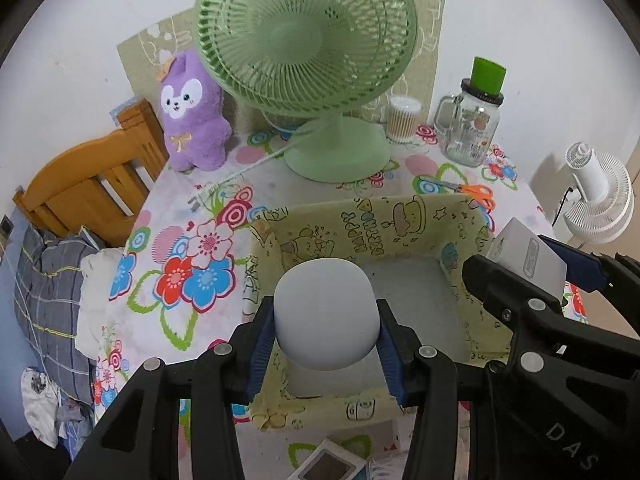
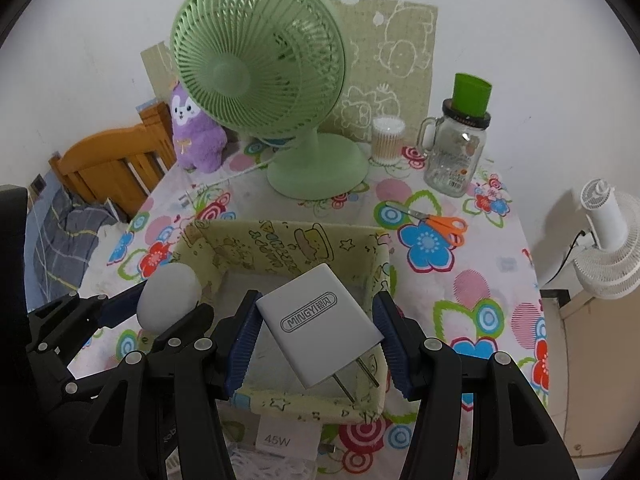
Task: Organize rigid objects
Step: 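Carry the charger and puck in both grippers over the green fabric box, then open both grippers to drop the charger and puck into the box, then withdraw both tools from the box toward the remaining items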
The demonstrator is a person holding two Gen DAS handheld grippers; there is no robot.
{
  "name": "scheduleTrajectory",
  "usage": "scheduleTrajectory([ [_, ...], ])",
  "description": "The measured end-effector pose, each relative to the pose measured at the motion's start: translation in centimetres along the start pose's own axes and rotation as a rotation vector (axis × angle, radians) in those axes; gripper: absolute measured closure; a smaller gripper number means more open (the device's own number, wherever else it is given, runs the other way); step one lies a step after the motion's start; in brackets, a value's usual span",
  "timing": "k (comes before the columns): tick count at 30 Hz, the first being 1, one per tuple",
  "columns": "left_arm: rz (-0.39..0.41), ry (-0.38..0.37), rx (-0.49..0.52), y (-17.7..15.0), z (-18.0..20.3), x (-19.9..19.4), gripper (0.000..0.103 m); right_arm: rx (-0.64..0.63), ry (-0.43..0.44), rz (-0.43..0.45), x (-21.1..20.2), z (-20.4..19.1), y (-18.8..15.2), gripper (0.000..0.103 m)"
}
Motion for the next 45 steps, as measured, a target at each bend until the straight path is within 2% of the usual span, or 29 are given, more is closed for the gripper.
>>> scheduleTrajectory([
  [14, -0.111, 0.004, 0.010, -1.1, -0.3, 4.5, 0.053, 0.012, 0.003, -0.118, 4.5, 0.0, -1.6, 0.043],
  [20, -0.132, -0.007, 0.044, -1.6, 0.2, 4.7, 0.035, -0.018, 0.011, -0.133, 4.8, -0.5, -1.8, 0.042],
  [22, -0.134, -0.018, 0.049, -1.5, 0.4, 4.5, 0.030, -0.025, 0.008, -0.131, 4.6, -0.6, -1.7, 0.040],
  [26, -0.137, -0.036, 0.045, -1.5, 0.4, 4.0, 0.027, -0.028, 0.014, -0.132, 4.1, -0.7, -1.3, 0.024],
  [28, -0.135, -0.035, 0.046, -1.5, 0.3, 3.4, 0.022, -0.029, 0.012, -0.133, 3.8, -0.8, -1.2, 0.020],
  [31, -0.127, -0.042, 0.046, -1.5, 0.1, 2.5, 0.021, -0.026, -0.014, -0.126, 3.0, -0.9, -1.1, 0.013],
  [37, -0.113, -0.047, 0.056, -2.0, -0.1, 0.5, 0.015, -0.026, -0.039, -0.129, 1.3, -1.2, -1.4, 0.013],
  [45, -0.095, -0.060, 0.094, -3.2, 0.0, -2.2, 0.014, -0.048, -0.077, -0.103, -1.5, -1.8, -2.4, 0.013],
])
Point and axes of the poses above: each gripper's, at about its wrist camera, not at the fingertips, and x roughly the way its jaws point, z to its right, y to its top, the point moved 9 cm from there along x, roughly the way its jaws point, and after that the axes turned 4 degrees about -y, right-handed, at the moved point
